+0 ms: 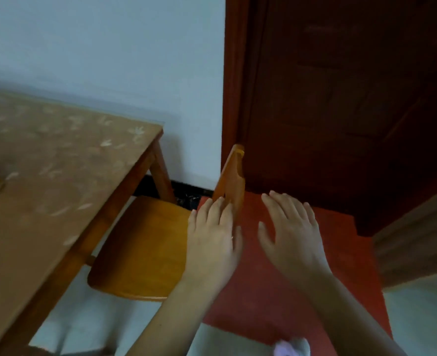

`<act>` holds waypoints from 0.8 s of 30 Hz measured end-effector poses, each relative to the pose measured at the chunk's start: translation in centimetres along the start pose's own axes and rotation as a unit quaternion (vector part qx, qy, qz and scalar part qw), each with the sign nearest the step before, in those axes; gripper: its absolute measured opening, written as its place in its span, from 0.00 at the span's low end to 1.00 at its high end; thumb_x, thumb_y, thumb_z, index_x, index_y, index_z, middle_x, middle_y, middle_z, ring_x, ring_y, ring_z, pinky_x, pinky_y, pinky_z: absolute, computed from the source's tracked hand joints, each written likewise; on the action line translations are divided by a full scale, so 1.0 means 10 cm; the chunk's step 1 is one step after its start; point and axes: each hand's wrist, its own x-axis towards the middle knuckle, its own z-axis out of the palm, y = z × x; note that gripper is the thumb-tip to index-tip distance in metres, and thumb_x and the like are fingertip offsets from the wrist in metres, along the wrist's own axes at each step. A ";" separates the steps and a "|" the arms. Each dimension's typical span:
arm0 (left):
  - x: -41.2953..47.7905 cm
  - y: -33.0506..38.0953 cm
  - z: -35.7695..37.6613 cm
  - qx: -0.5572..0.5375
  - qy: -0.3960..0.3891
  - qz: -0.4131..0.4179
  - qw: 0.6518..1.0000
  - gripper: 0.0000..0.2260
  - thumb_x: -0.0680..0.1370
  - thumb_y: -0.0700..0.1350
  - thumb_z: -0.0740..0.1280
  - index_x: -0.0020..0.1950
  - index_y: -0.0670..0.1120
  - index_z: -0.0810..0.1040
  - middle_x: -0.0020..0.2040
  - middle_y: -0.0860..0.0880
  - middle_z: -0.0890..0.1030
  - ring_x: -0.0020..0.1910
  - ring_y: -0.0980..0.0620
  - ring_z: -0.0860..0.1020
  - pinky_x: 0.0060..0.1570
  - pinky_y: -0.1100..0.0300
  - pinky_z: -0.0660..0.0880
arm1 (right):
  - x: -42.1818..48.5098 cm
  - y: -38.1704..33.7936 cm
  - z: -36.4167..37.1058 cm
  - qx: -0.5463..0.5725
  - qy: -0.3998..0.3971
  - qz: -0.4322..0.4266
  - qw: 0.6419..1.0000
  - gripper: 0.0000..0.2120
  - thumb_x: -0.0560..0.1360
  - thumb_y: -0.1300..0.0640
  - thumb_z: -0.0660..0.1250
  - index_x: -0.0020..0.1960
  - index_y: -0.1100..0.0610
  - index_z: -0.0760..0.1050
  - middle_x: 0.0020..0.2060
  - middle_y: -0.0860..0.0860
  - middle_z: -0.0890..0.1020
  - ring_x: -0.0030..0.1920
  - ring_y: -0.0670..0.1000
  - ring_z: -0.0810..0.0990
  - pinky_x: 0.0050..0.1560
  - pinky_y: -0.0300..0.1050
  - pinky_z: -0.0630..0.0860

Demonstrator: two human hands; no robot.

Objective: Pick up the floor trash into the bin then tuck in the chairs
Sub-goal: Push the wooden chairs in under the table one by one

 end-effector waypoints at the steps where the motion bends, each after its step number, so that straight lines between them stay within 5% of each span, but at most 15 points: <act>1: 0.04 0.08 0.07 0.019 0.000 -0.033 0.999 0.17 0.73 0.49 0.62 0.59 0.43 0.78 0.59 0.44 0.79 0.61 0.42 0.75 0.60 0.44 0.69 | 0.10 0.12 0.02 0.008 -0.012 -0.027 1.000 0.22 0.69 0.56 0.66 0.61 0.61 0.75 0.58 0.56 0.79 0.60 0.58 0.76 0.61 0.60 0.67; 6: 0.24 0.51 0.33 0.056 -0.008 -0.181 0.982 0.17 0.71 0.46 0.72 0.58 0.42 0.79 0.59 0.42 0.79 0.61 0.40 0.75 0.60 0.41 0.68 | 0.57 0.65 0.02 0.038 -0.063 -0.143 0.987 0.23 0.68 0.55 0.65 0.61 0.61 0.75 0.57 0.57 0.79 0.59 0.58 0.77 0.59 0.62 0.68; 13: 0.35 0.64 0.54 0.089 -0.001 -0.305 0.948 0.19 0.69 0.44 0.73 0.58 0.42 0.78 0.59 0.41 0.79 0.61 0.39 0.75 0.59 0.40 0.69 | 1.04 0.86 0.28 0.105 -0.113 -0.261 0.953 0.24 0.68 0.57 0.72 0.62 0.60 0.74 0.58 0.56 0.79 0.61 0.57 0.76 0.61 0.62 0.66; 24: 0.52 0.35 0.84 0.074 -0.029 -0.420 0.904 0.22 0.75 0.53 0.65 0.66 0.45 0.73 0.66 0.45 0.74 0.67 0.43 0.68 0.65 0.43 0.63 | 1.50 0.79 0.87 0.115 -0.233 -0.416 0.871 0.28 0.69 0.42 0.56 0.65 0.55 0.72 0.61 0.51 0.76 0.64 0.53 0.72 0.64 0.55 0.60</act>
